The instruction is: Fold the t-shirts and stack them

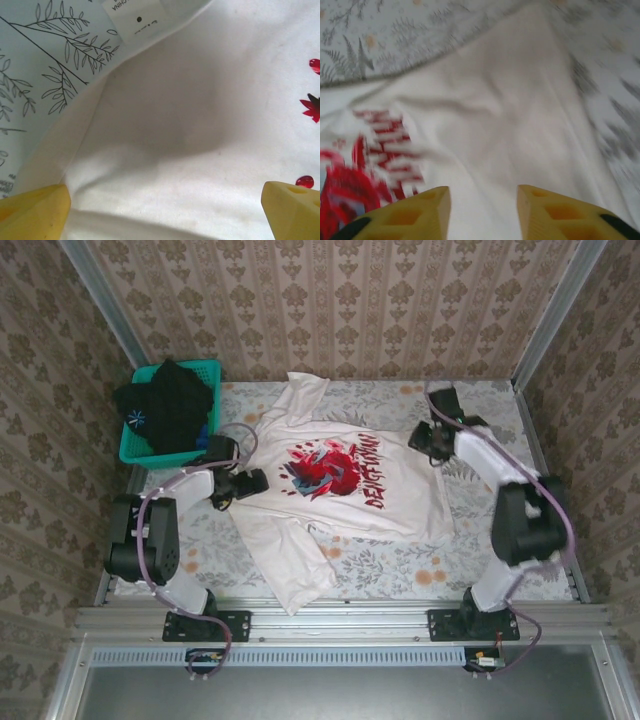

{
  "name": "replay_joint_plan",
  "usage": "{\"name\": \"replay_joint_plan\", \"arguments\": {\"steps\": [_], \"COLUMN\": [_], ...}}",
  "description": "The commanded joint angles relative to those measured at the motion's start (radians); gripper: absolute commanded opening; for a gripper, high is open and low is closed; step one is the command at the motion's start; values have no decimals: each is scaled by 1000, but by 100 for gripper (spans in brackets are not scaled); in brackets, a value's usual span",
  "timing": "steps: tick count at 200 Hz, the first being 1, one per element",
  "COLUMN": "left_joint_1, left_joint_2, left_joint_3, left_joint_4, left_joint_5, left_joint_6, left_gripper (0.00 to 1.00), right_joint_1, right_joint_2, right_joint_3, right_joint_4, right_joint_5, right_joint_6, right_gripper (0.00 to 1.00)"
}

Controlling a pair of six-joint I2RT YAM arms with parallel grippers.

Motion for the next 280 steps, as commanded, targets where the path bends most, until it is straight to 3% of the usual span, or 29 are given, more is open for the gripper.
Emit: {"name": "replay_joint_plan", "arguments": {"steps": [1, 33, 81, 137, 163, 184, 197, 236, 280], "left_joint_1": [-8, -9, -8, -9, -17, -71, -109, -296, -571], "left_joint_2": [-23, -60, -116, -155, -127, -114, -131, -238, -374], "left_joint_3": [43, 57, 30, -10, -6, 5, -15, -108, -153], "left_joint_4": [-59, -75, -30, -30, -40, -79, -113, -238, -341], "left_joint_5": [-39, -62, -27, 1, 32, 7, -32, -158, -158], "left_joint_6": [20, 13, 28, 31, 34, 37, 11, -131, -203], "left_gripper": [100, 100, 100, 100, 100, 100, 100, 99, 95], "right_joint_1": [-29, -56, -151, -257, -243, -225, -195, -134, -108], "right_joint_2": [238, 497, 550, 606, 559, 526, 414, -151, -528], "right_joint_3": [235, 529, 524, 624, 687, 764, 624, -209, -618], "right_joint_4": [-55, -219, -222, -267, -281, -404, -395, -118, -190], "right_joint_5": [-55, -35, -28, -132, -103, -70, -16, 38, 130], "right_joint_6": [-82, -72, -39, -44, -92, -135, -149, -23, 94], "right_gripper": [37, 32, 33, 34, 47, 51, 56, 61, 68]}}
